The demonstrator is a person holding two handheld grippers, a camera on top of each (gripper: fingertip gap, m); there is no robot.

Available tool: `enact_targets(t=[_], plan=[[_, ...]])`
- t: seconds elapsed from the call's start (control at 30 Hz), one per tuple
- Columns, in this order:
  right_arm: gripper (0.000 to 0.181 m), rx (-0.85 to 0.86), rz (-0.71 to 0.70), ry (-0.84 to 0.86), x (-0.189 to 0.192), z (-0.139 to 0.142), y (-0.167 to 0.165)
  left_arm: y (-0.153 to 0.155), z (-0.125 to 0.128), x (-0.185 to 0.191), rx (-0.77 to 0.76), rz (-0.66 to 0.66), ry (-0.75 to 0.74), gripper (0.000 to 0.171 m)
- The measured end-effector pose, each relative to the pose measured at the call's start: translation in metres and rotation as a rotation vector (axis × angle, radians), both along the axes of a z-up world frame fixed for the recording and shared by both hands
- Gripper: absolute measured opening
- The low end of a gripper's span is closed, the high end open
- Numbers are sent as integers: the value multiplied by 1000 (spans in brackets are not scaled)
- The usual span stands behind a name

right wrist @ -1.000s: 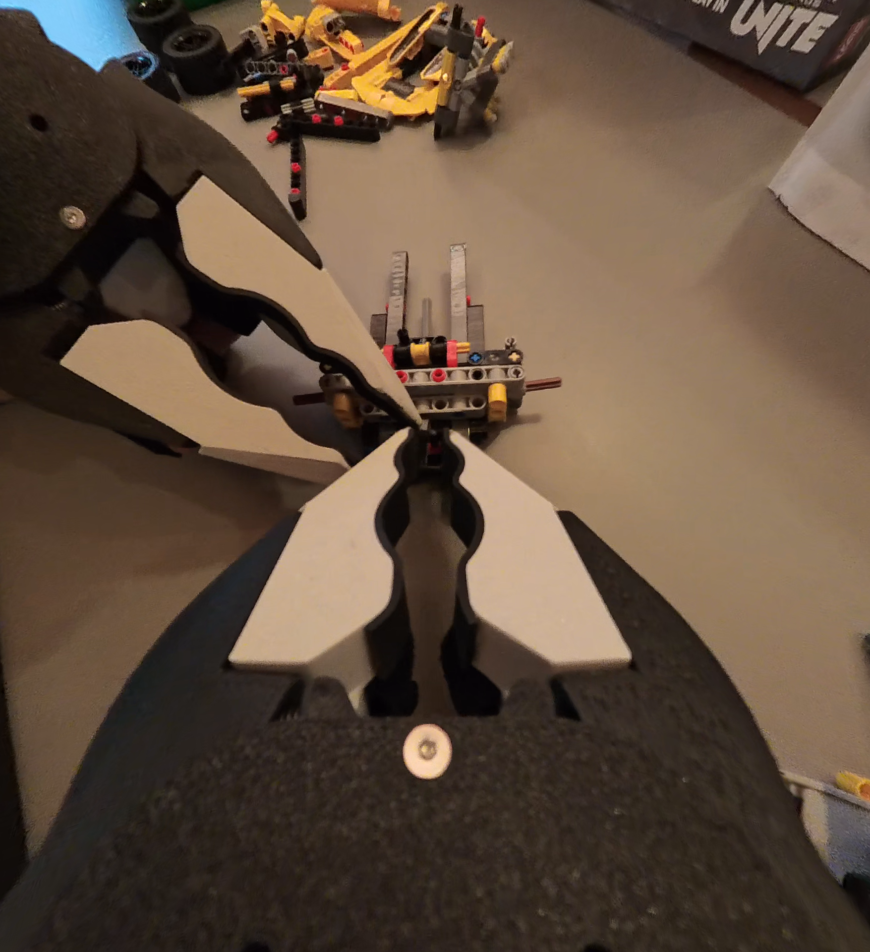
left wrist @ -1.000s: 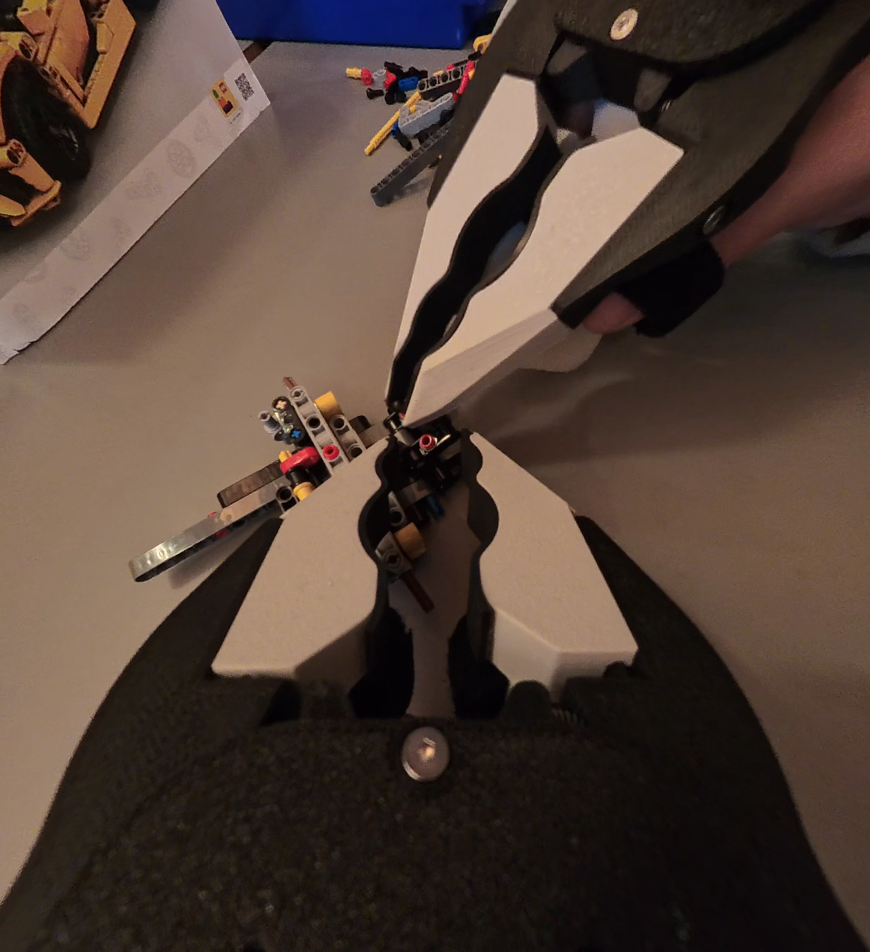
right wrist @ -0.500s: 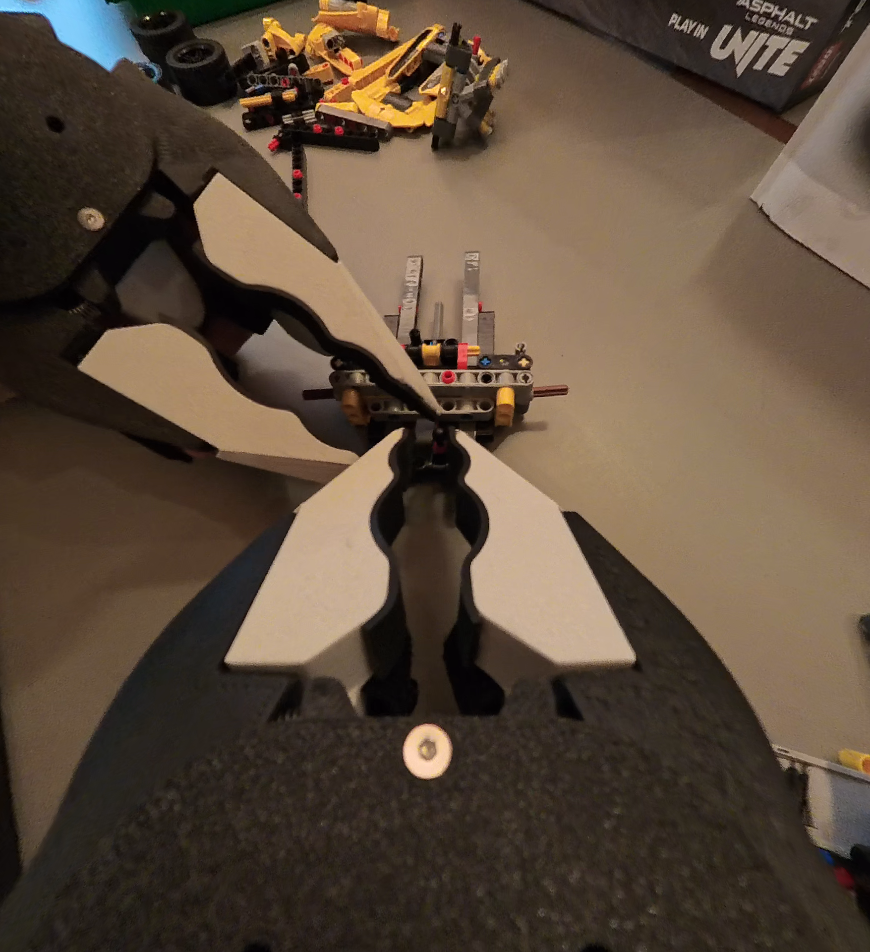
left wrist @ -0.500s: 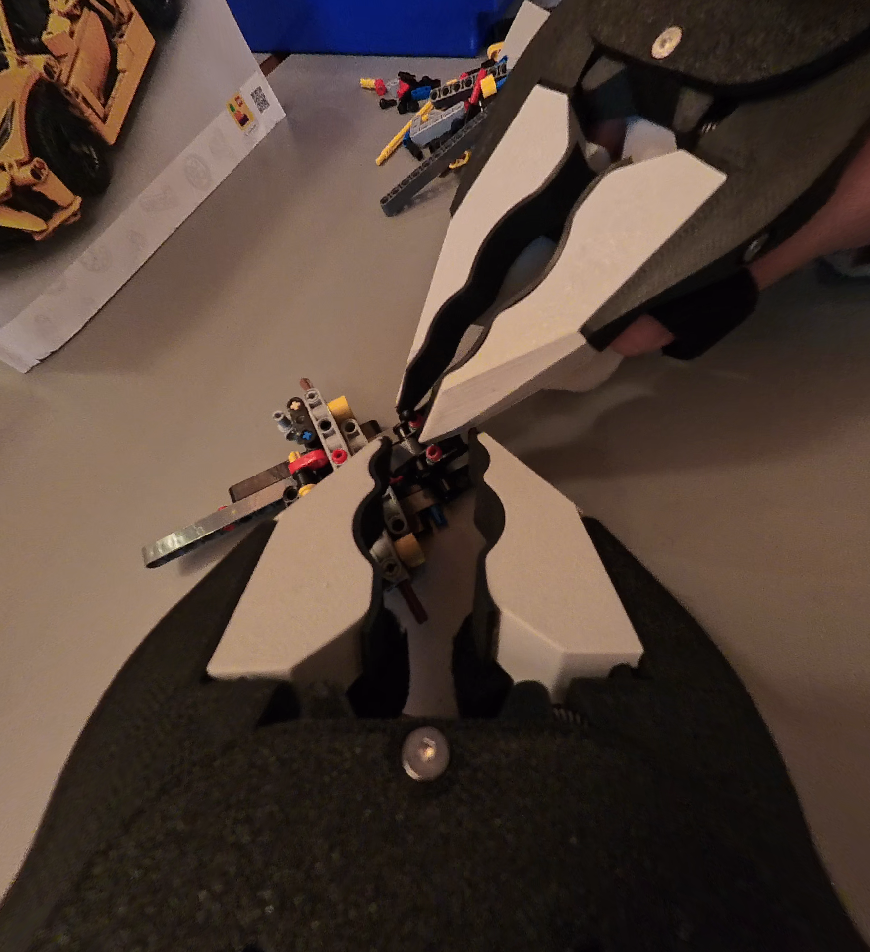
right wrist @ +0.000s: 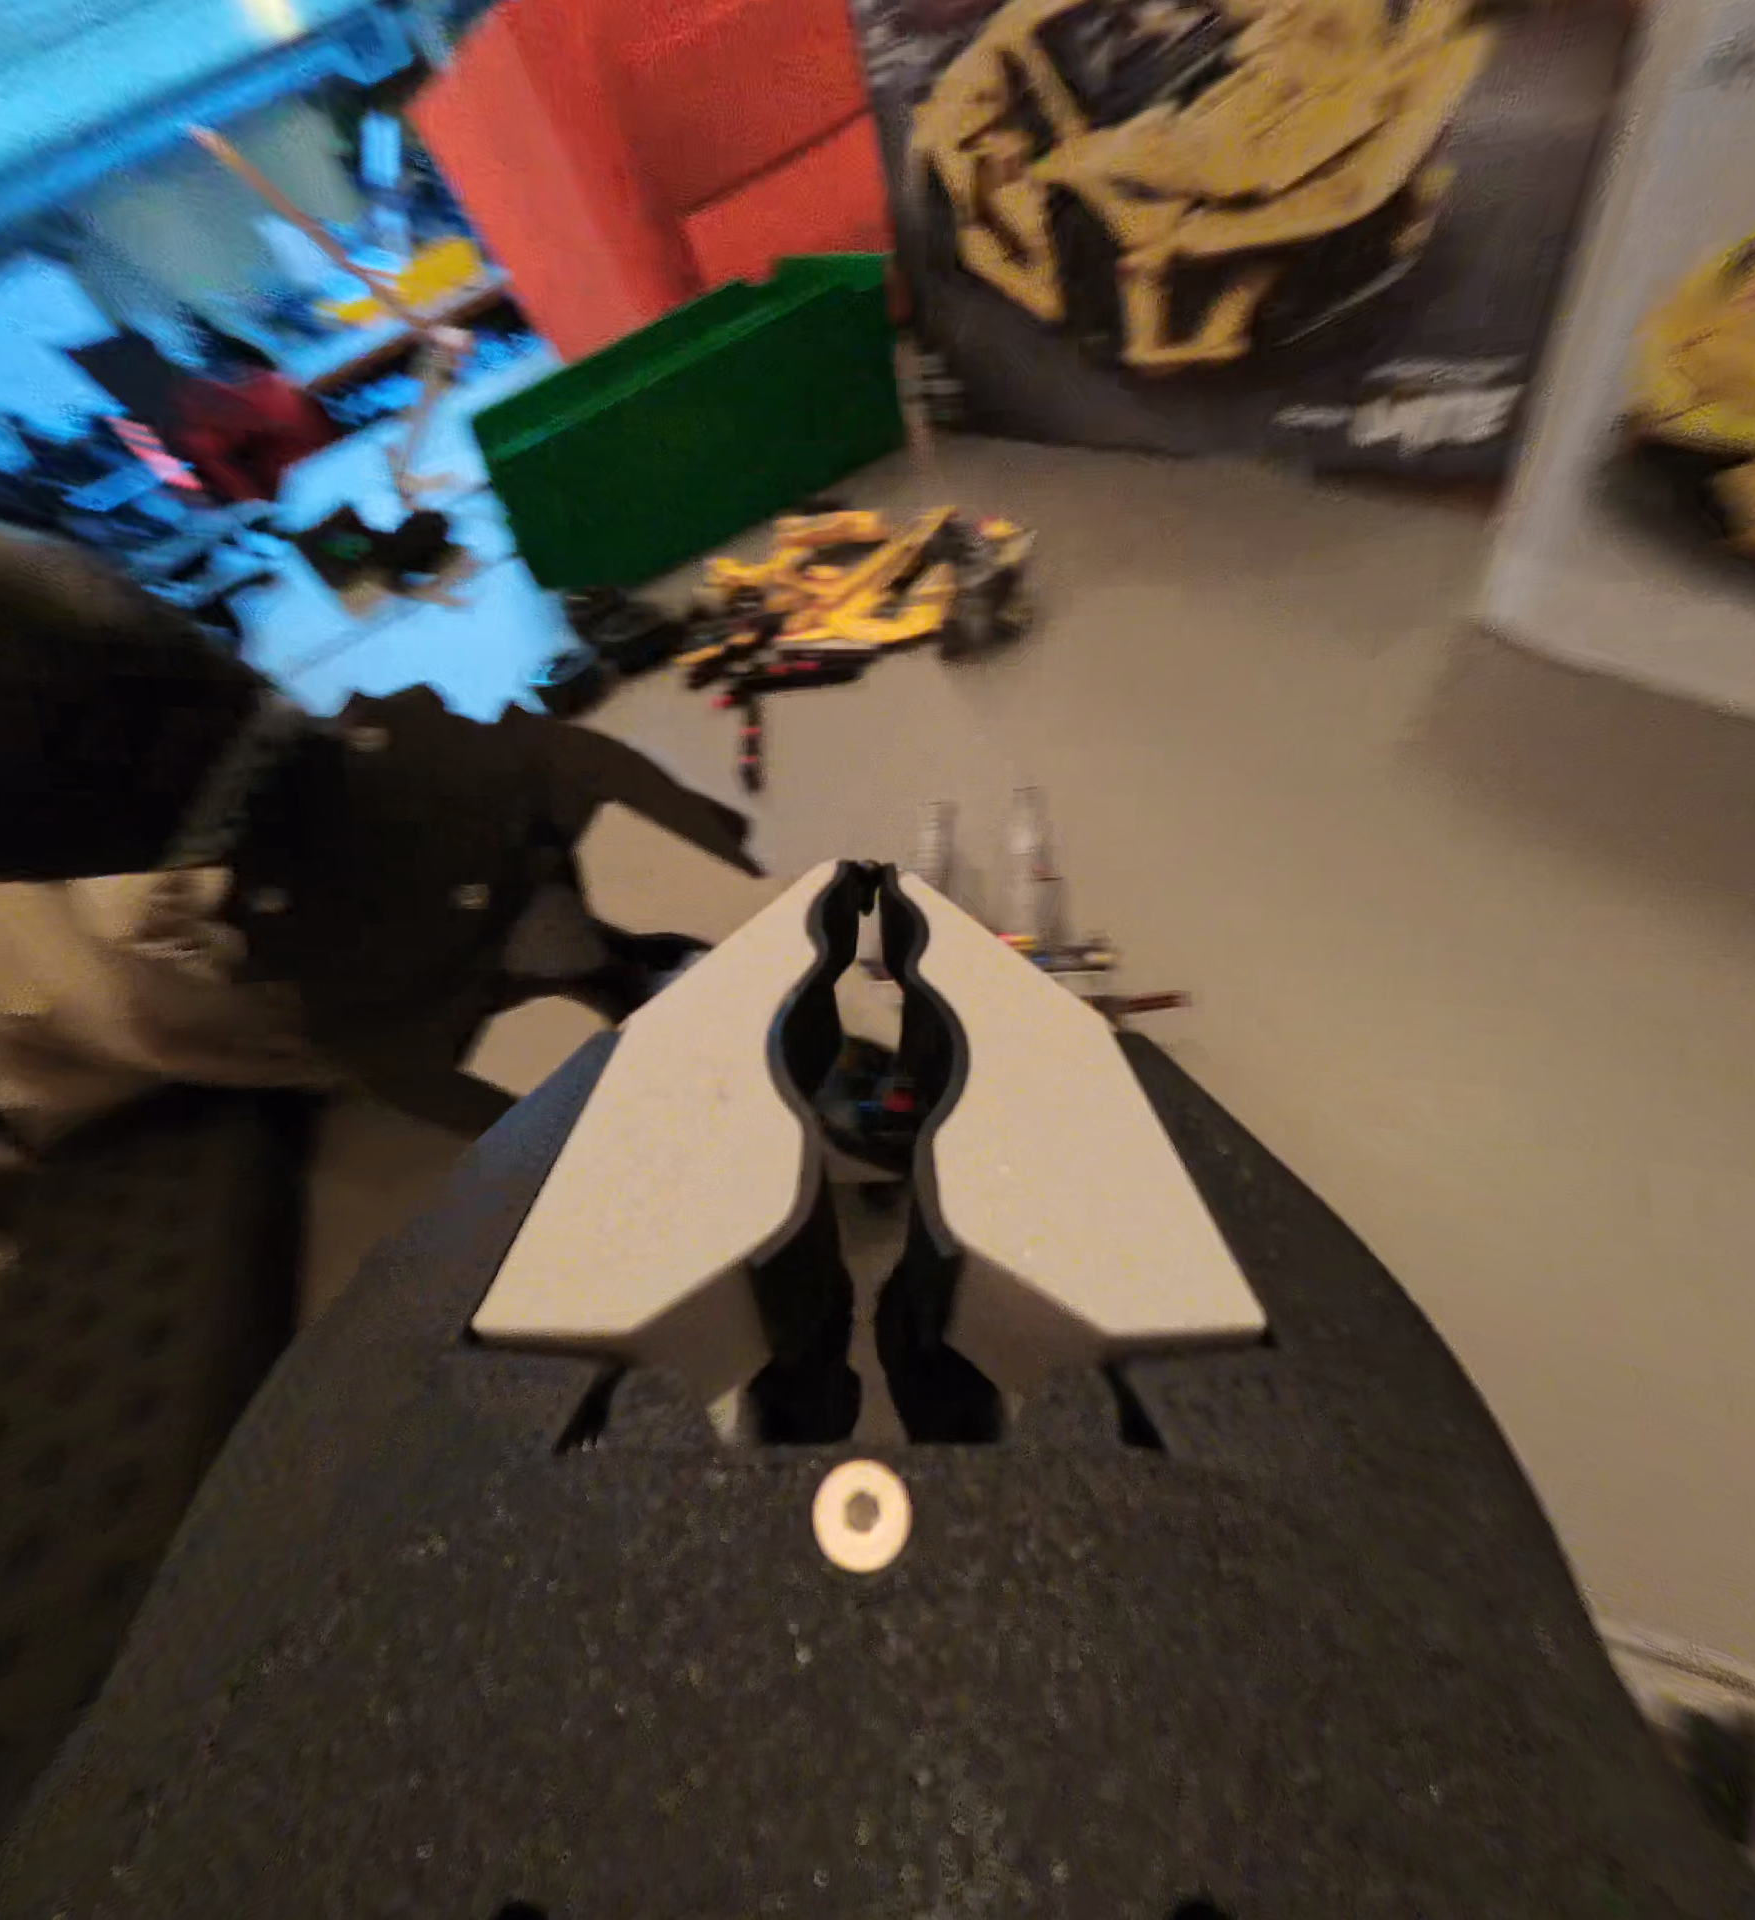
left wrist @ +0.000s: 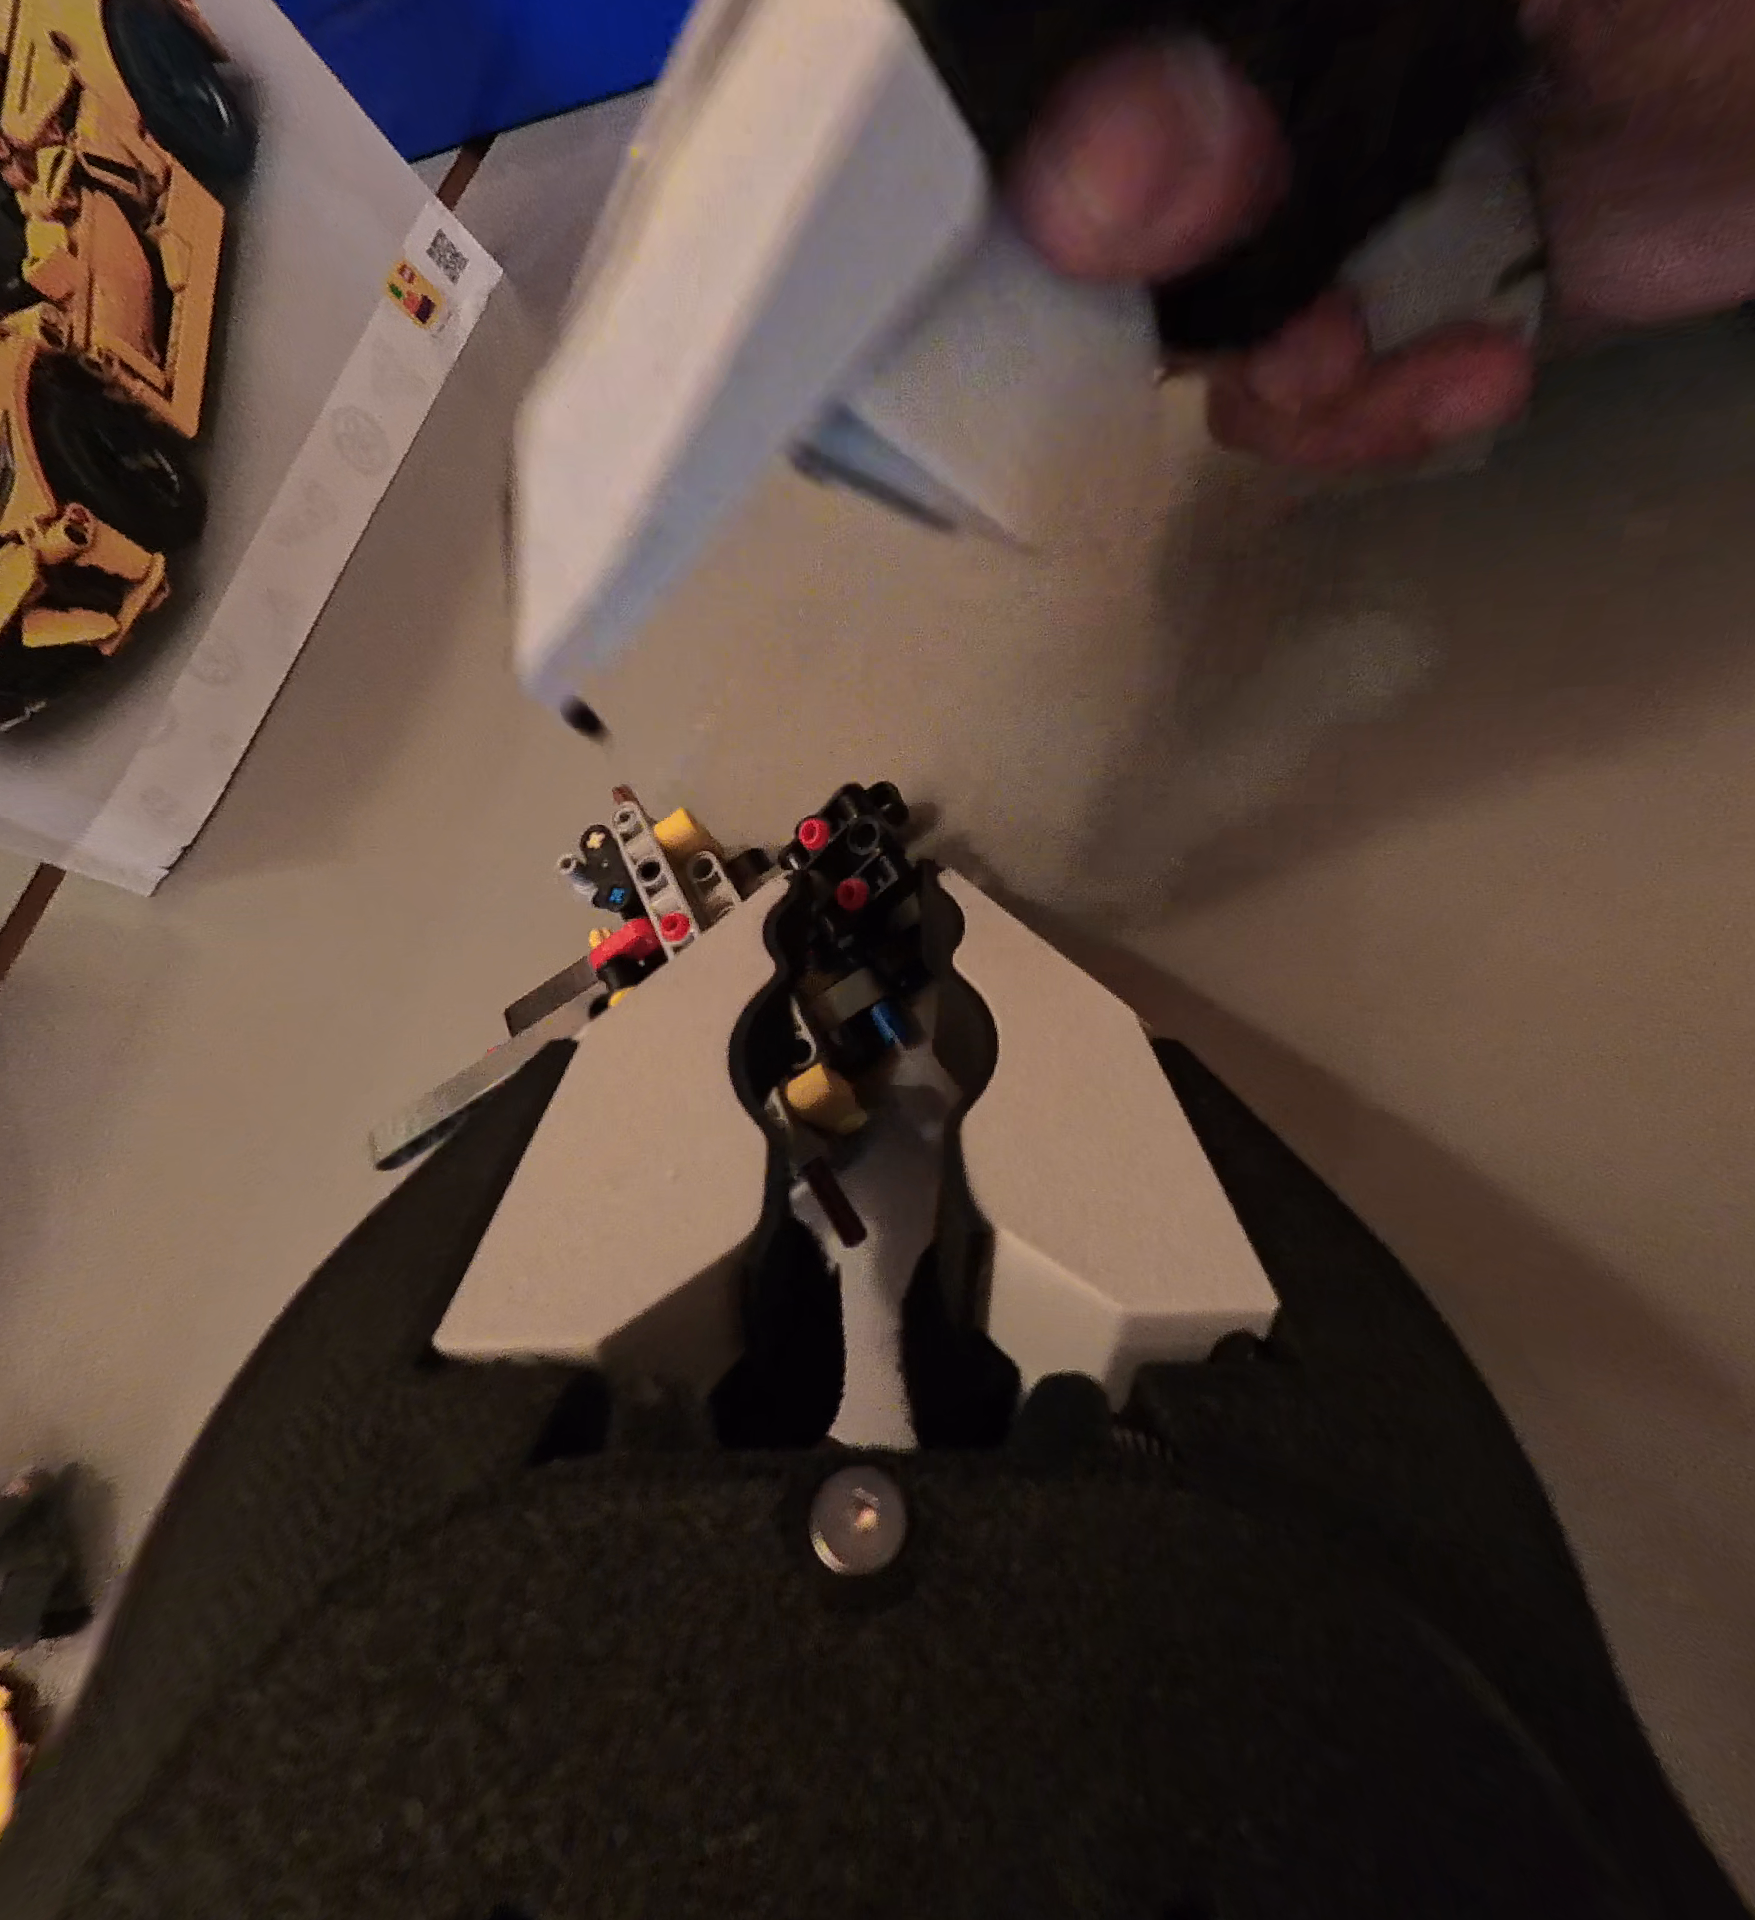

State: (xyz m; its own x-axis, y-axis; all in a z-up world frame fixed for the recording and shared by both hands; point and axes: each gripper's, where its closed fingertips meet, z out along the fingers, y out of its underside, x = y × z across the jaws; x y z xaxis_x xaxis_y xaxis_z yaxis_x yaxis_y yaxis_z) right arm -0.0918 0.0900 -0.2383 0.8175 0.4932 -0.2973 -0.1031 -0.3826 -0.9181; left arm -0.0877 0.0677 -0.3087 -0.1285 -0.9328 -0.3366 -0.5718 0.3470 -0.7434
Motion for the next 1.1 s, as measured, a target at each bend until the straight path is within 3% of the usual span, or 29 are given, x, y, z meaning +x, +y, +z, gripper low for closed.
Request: enact_targets(t=[0.03, 0.17, 0.27, 0.37, 0.5, 0.57, 0.63, 0.7, 0.8, 0.97, 1.1], plan=[[3, 2, -50, -95, 13, -4, 4, 0, 0, 1, -10, -1, -10, 21], [3, 19, -132, 23, 49, 13, -3, 0, 1, 1, -50, -1, -24, 22], [4, -15, -418, -128, 129, 15, -20, 0, 1, -1, -53, -6, -43, 22], [4, -197, -730, -348, 220, -10, -66, -2, 2, -4, -81, -20, -47, 22], [22, -330, -772, -386, 245, -37, -95, -8, 7, -12, -188, -69, -66, 21], [25, -215, -744, -362, 231, -23, -86, -12, 13, -15, -281, -84, -74, 21], [32, -62, -595, -371, 190, 1, -64, -14, 23, -17, -332, -102, -107, 19], [35, 30, -280, -395, 115, 5, -48, -20, 34, -20, -452, -135, -146, 17], [36, 69, 149, -325, 11, -10, -52, -25, 43, -25, -586, -176, -161, 17], [27, 130, 310, -480, -20, -32, -47, -30, 49, -30, -655, -236, -163, 15], [21, 225, 314, -568, -27, -28, -42, -34, 47, -33, -630, -257, -144, 15]])
